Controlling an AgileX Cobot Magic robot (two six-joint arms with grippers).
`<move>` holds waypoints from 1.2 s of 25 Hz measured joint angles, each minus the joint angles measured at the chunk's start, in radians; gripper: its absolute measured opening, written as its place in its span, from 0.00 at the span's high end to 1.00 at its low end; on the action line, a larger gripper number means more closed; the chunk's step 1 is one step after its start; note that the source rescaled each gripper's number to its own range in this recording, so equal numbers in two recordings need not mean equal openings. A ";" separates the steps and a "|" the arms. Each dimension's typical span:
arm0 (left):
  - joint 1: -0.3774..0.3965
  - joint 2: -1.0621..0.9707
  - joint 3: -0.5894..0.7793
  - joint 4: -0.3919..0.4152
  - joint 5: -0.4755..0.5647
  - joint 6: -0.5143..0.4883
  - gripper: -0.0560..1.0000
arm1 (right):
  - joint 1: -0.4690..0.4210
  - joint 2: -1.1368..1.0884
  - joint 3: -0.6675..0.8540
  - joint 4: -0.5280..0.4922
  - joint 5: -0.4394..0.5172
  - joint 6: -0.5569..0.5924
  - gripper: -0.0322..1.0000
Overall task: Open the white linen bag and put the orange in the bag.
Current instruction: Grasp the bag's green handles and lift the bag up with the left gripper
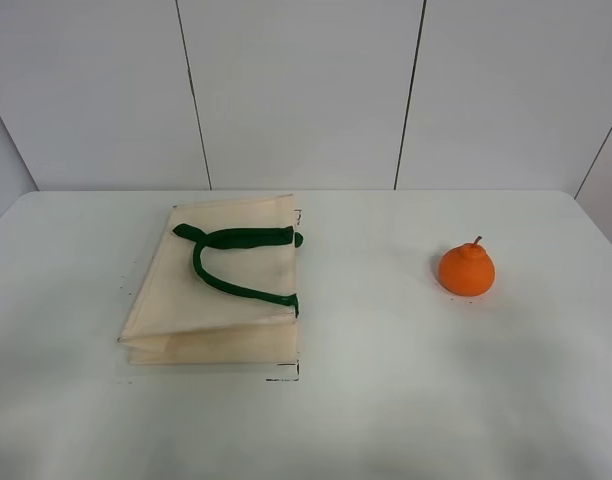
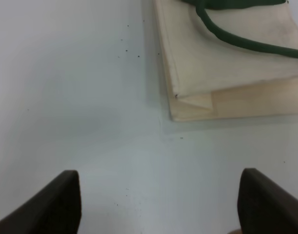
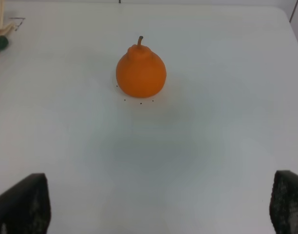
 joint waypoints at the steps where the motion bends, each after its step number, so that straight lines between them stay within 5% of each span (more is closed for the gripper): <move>1: 0.000 0.000 0.000 0.000 0.000 0.000 0.12 | 0.000 0.000 0.000 0.000 0.000 0.000 0.00; 16: 0.000 0.109 -0.055 0.001 0.006 0.000 0.00 | 0.000 0.000 0.000 0.000 0.000 0.000 0.00; 30: 0.002 1.100 -0.574 0.001 -0.080 0.000 0.00 | 0.000 0.000 0.000 0.000 0.000 0.000 0.00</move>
